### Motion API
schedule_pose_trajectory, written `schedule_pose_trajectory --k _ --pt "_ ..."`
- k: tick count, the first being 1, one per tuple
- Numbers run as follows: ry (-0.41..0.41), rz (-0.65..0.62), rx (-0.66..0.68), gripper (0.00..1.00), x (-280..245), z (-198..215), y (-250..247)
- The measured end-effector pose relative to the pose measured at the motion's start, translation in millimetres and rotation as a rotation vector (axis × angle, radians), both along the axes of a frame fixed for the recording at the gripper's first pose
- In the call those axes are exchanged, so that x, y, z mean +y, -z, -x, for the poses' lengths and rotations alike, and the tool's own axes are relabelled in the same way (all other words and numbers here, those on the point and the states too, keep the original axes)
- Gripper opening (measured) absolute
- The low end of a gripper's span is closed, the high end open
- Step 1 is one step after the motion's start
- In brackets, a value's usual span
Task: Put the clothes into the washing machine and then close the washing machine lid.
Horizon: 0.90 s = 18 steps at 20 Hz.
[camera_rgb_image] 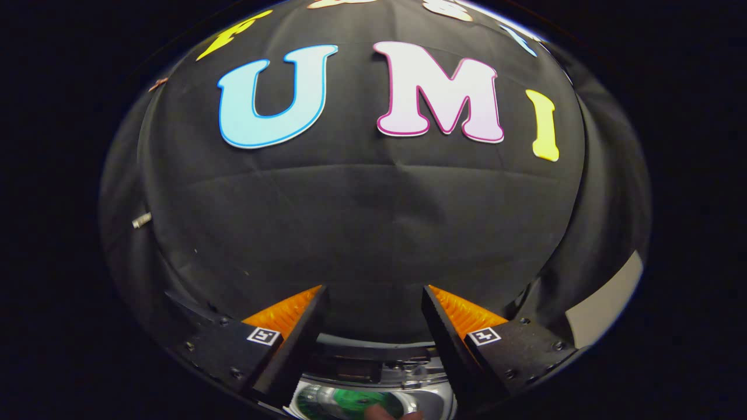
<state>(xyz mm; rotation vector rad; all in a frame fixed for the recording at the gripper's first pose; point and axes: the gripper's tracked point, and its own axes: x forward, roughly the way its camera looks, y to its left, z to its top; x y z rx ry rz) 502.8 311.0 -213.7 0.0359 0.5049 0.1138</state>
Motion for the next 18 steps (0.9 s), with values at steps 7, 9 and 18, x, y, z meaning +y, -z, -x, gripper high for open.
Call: schedule_pose_trajectory --k 7,9,18 --pt "-0.056 0.004 0.056 1.00 -0.4 18.6 4.0" --pt "-0.063 0.005 0.062 1.00 -1.9 29.1 2.9" --pt "-0.079 -0.006 -0.022 1.00 -6.7 71.9 -5.8"
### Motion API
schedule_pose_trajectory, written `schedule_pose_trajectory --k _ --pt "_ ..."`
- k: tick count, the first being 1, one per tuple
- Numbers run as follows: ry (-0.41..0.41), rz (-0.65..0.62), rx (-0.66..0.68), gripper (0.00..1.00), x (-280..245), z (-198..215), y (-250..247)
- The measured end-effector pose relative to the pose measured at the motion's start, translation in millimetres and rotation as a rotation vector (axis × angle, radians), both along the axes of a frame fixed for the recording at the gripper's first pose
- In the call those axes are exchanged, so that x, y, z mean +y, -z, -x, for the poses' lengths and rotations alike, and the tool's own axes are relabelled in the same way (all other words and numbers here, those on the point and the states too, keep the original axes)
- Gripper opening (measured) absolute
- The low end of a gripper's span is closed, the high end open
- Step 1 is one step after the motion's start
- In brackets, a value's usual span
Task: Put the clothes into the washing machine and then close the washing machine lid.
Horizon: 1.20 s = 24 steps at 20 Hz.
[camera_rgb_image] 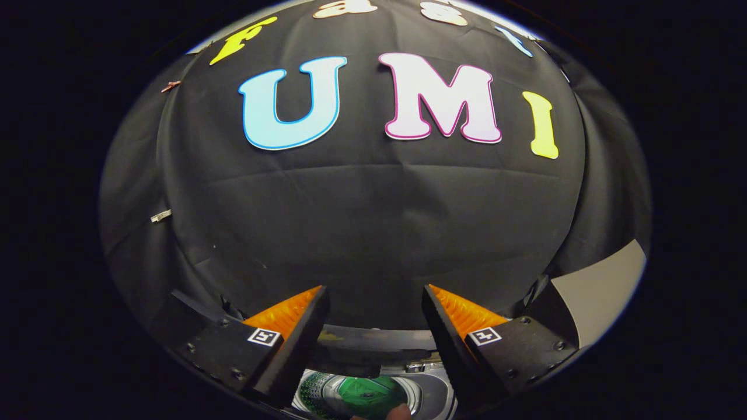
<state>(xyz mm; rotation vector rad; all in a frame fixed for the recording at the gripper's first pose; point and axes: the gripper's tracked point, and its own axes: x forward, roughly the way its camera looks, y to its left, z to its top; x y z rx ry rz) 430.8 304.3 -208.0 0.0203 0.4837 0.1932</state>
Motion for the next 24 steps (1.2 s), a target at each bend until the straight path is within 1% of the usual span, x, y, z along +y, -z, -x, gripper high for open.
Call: schedule_pose_trajectory --k 3,7,10,14,17,21,24 --pt "-0.004 0.000 -0.007 1.00 -1.7 13.0 -0.5" --pt "-0.011 -0.012 -0.087 1.00 -4.3 34.5 -3.8" --pt "-0.016 -0.019 -0.111 1.00 -5.4 45.8 -1.2" --pt "-0.032 -0.021 -0.113 1.00 -7.0 53.4 4.0" --pt "-0.051 -0.025 -0.079 1.00 -7.4 76.9 16.5" --pt "-0.106 0.030 -0.026 1.00 -17.8 120.8 45.4" --pt "-0.094 0.013 -0.045 1.00 -28.5 134.1 48.2"
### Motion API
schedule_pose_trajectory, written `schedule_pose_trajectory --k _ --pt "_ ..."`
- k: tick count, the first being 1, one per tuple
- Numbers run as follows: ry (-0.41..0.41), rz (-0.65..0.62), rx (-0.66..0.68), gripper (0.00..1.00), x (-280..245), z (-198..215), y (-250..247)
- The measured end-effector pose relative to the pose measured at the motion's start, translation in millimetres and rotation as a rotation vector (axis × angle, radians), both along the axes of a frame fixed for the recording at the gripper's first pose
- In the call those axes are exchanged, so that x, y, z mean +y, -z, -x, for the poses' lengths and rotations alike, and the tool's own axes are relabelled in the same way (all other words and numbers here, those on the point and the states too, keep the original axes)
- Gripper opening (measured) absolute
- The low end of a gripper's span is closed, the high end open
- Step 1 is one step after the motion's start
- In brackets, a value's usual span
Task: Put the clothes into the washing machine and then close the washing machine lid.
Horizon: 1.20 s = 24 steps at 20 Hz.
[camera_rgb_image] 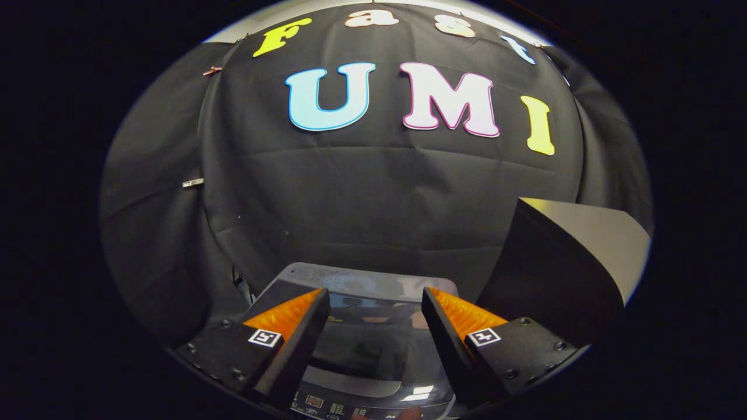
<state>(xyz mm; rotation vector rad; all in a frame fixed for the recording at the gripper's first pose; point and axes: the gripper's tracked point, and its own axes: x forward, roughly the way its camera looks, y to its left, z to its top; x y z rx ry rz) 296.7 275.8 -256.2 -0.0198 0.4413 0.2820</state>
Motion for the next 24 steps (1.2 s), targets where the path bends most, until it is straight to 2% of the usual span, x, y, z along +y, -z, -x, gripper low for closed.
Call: schedule_pose_trajectory --k 5,8,14,19,24 --pt "0.022 -0.003 -0.053 1.00 -12.2 8.7 -10.1" --pt "0.028 -0.005 -0.149 1.00 -17.2 17.5 -39.9" --pt "0.059 -0.086 -0.294 0.99 -26.5 43.0 -106.7" --pt "0.063 -0.115 -0.315 0.99 -49.5 72.5 -139.1" --pt "0.114 -0.128 -0.358 0.99 -96.4 101.3 -165.0"
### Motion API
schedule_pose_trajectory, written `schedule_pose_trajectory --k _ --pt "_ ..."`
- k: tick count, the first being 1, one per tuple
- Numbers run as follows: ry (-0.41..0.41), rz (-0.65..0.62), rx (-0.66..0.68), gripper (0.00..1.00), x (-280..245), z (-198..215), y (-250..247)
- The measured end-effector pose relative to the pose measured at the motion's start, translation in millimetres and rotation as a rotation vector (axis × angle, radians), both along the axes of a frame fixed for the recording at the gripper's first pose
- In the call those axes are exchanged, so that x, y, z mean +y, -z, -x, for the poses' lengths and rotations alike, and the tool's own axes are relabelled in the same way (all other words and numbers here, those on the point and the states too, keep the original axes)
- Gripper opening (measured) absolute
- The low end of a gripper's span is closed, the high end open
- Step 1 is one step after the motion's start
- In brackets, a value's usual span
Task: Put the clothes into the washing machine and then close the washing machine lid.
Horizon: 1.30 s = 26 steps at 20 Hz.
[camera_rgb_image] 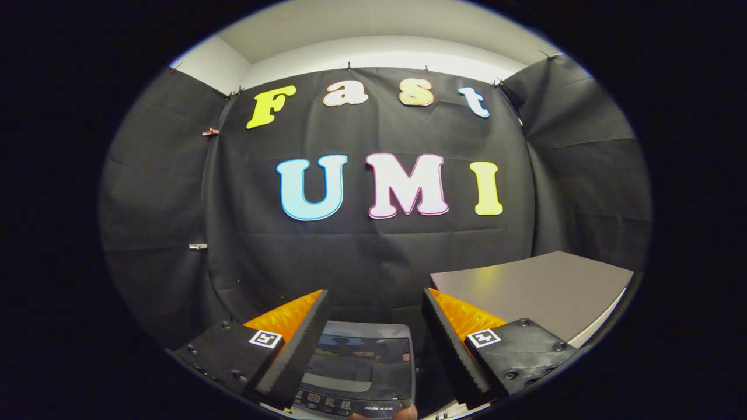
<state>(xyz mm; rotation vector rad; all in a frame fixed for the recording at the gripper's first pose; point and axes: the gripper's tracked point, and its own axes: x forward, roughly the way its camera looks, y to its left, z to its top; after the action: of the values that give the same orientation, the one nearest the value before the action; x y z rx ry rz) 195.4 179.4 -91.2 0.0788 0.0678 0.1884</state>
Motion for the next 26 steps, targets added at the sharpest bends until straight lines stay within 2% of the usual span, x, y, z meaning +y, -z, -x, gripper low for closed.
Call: schedule_pose_trajectory --k 9,12,17,20,26 --pt "0.081 0.050 -0.029 0.99 -88.8 47.6 -28.0" --pt "0.064 0.036 -0.017 0.99 -99.7 68.8 -27.0" --pt "0.108 0.052 -0.046 0.99 -127.3 98.2 -30.8" --pt "0.106 0.017 -0.061 0.99 -134.7 118.5 -34.3" --pt "0.118 0.018 -0.076 0.99 -149.8 136.2 -37.1"
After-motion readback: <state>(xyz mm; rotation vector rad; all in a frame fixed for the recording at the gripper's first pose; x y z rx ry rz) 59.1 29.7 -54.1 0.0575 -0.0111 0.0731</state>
